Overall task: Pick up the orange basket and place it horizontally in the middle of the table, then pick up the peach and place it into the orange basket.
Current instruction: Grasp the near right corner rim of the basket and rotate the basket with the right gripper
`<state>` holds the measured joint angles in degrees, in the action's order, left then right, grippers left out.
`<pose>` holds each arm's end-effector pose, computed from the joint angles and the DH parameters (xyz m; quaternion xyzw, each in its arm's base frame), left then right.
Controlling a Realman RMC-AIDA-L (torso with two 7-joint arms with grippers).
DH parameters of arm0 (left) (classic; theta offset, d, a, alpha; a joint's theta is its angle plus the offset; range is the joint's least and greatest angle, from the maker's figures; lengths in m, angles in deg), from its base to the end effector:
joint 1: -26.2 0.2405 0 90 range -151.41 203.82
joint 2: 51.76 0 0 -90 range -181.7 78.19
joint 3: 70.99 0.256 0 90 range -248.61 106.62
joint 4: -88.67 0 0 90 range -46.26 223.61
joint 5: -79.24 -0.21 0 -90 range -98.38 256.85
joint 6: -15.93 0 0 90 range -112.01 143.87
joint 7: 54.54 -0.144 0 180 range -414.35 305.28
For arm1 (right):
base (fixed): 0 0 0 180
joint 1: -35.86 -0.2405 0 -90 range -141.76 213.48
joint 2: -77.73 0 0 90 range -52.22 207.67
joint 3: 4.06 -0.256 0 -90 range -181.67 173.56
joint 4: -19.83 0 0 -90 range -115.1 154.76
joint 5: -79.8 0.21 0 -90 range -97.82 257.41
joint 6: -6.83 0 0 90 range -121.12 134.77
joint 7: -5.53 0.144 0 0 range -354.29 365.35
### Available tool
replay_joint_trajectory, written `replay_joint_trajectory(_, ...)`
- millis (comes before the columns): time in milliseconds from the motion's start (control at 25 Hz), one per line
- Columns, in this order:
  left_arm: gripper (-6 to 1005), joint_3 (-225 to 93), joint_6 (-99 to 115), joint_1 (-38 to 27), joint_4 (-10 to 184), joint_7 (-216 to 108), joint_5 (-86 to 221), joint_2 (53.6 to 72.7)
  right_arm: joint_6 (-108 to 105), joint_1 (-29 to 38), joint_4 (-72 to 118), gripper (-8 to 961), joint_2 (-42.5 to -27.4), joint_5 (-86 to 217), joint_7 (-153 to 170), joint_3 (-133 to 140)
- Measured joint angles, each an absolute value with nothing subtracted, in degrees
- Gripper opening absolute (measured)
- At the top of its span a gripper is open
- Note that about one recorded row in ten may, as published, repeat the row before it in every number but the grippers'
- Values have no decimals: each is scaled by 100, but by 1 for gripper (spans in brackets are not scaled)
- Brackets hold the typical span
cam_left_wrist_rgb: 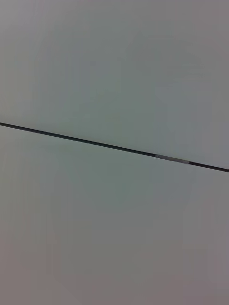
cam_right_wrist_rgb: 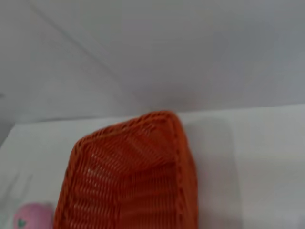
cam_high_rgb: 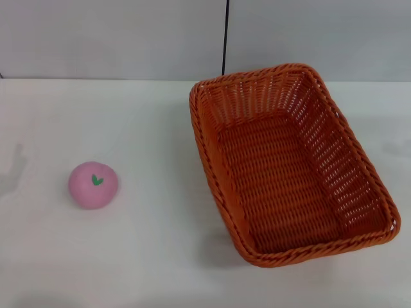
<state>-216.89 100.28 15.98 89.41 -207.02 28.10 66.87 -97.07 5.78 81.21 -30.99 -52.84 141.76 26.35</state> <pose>-0.3949 0.2179 0.0235 -0.6245 -0.3082 -0.3548 0.6238 0.2863 0.3319 0.1441 -0.8091 0.5527 0.1221 0.1581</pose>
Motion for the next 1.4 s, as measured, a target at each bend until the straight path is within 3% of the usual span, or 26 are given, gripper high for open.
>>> replay_joint_trajectory(320,798,-21689,9971,1562,8875,-20702,2809,6690,-9418,219,7230,673,-3069,-5390,14084,2911)
replay_joint_trajectory(560,798,-21689,9968,1589,8862,-20703,2809,6690,-8886,109,6777,673,-3196,-5397,14061,3282)
replay_joint_trajectory(800,798,-21689,9963,1590,8856,-20703,2808,6690,-8203,7,6482,674,-3466,-5374,13976,3450)
replay_joint_trajectory(1000,798,-21689,9959,1558,8857,-20703,2809,6689,-7791,-62,6218,675,-3581,-5366,13915,3616)
replay_joint_trajectory(1400,797,-21689,9959,1587,8859,-20703,2808,6681,-7399,-259,5904,617,-3675,-5361,13754,3679)
